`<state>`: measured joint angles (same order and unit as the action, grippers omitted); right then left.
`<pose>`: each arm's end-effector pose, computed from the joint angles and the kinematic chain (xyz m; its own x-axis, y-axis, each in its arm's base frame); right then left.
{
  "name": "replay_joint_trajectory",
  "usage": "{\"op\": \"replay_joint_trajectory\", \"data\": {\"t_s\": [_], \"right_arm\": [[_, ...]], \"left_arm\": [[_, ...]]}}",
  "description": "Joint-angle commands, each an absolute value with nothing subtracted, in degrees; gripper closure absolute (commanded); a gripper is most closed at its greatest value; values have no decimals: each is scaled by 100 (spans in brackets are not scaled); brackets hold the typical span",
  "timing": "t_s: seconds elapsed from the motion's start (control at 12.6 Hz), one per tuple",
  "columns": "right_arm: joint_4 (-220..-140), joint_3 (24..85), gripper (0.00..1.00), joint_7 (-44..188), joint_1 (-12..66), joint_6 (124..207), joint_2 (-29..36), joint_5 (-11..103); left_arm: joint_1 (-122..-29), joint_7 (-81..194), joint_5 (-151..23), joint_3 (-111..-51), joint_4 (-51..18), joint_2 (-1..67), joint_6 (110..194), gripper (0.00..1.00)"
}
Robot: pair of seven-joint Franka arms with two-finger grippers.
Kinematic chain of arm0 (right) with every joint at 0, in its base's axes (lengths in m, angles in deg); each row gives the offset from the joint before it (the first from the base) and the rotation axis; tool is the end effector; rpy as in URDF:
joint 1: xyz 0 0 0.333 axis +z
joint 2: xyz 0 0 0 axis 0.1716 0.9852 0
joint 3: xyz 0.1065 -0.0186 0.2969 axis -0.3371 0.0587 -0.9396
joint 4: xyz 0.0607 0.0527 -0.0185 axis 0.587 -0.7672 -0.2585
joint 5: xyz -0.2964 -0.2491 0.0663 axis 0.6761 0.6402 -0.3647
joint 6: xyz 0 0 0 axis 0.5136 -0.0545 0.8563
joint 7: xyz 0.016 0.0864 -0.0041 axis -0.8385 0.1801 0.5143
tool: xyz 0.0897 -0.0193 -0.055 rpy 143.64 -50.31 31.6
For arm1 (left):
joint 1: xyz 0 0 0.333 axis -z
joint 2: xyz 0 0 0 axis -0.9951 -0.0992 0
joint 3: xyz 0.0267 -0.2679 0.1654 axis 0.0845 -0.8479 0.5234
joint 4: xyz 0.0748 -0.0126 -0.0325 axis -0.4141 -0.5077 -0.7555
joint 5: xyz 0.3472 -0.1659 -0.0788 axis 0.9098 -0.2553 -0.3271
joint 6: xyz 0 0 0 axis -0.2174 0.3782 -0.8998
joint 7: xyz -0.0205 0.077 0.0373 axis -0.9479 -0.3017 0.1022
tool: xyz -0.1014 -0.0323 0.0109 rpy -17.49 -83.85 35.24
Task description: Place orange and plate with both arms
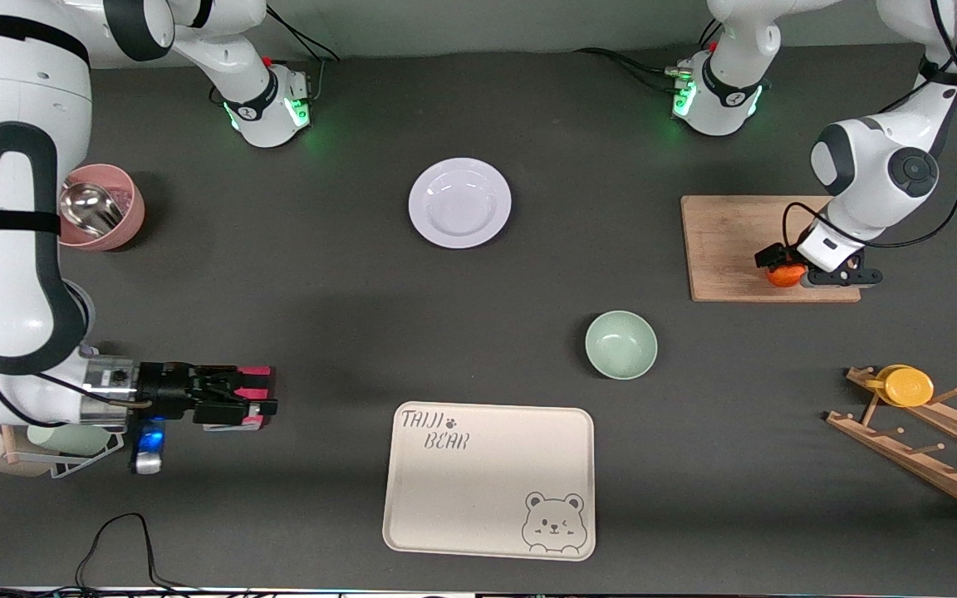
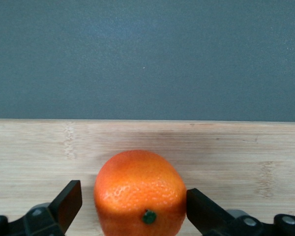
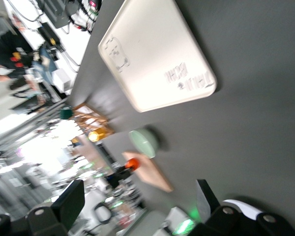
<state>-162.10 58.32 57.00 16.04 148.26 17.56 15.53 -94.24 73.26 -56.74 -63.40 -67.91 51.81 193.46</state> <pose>0.7092 0.0727 0.3386 0.8051 -0.2627 -0.5318 -0.5920 -0.4132 -0.6920 0.4255 0.0687 0.2084 0.9998 0.0095 0.0181 0.0092 -0.9999 0.0125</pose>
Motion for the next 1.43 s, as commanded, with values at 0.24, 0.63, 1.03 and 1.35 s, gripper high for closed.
{"op": "replay_joint_trajectory", "data": {"t_s": [0.24,0.63,1.03,1.35], "right_arm": [[-17824,5865,0,6789,1367,14818,1446,565],[-19281,5987,0,7299,1058,14651,621,372],[-20620,6208,0,8371,1111,14686,-207,451],[-21304,6208,0,8720,1120,15036,-759,582]], "left_arm": [[-9318,7328,-5787,-6299,-6793,5106,19447,62],[-9353,7442,-5778,-6299,-6758,5290,19219,83],[-9345,7399,-5778,-6299,-6186,5650,17786,88],[-8593,6095,-6093,-6483,-6186,5809,17776,88]]}}
